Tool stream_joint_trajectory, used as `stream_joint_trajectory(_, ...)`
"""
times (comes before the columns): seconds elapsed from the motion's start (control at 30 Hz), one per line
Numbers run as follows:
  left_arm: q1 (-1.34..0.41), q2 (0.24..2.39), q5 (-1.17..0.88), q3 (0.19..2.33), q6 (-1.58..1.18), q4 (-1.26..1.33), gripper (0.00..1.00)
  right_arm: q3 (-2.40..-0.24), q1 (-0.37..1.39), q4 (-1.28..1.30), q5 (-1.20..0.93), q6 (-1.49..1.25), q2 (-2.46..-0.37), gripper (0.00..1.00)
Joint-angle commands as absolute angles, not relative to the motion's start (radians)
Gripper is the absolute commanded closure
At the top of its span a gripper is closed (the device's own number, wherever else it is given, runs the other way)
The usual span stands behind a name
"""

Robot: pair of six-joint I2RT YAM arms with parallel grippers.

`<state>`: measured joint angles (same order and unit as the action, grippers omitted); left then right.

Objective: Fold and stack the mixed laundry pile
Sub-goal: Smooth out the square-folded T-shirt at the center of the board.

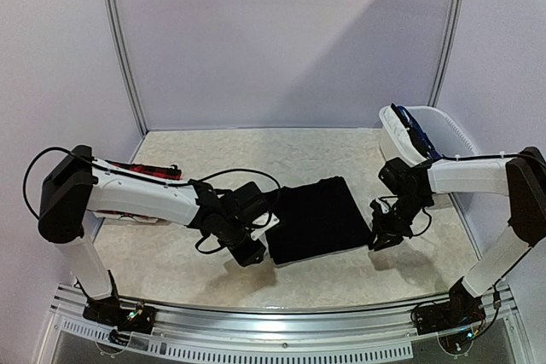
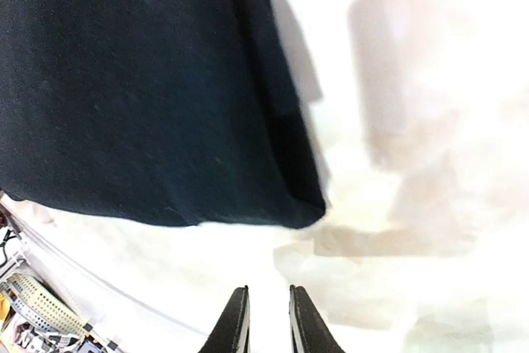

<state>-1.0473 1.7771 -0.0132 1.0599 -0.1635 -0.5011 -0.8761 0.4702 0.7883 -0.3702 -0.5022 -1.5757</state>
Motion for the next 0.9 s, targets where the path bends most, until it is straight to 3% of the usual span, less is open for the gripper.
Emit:
stream_joint_trajectory(0.0, -1.068, 1.703, 0.073, 1.119, -0.177, -0.564, 0.6, -0.946, 0.467, 0.865, -0.344, -0.478, -1.55, 0.83)
stream_joint_trajectory(0.1, -1.065, 1.652, 0.177, 1.151, -0.214, -0.586, 0.36, -1.02, 0.468, 0.889, -0.358, -0.455, -1.512, 0.82)
stream_joint_trajectory(0.2, -1.048, 1.601, 0.29, 1.147, -0.249, -0.539, 0.02, -1.091, 0.468, 0.903, -0.358, -0.437, -1.502, 0.82)
stream_joint_trajectory(0.33, -0.984, 1.577, 0.491, 1.118, -0.42, -0.468, 0.0, -1.153, 0.468, 0.895, -0.361, -0.424, -1.524, 0.82)
stream_joint_trajectory(0.53, -0.78, 1.647, 0.082, 1.134, -0.512, -0.336, 0.0, -1.164, 0.468, 0.875, -0.383, -0.426, -1.553, 0.82)
stream_joint_trajectory(0.87, -0.688, 1.834, -0.192, 1.226, -0.552, -0.291, 0.16, -1.131, 0.467, 0.851, -0.39, -0.439, -1.544, 0.82)
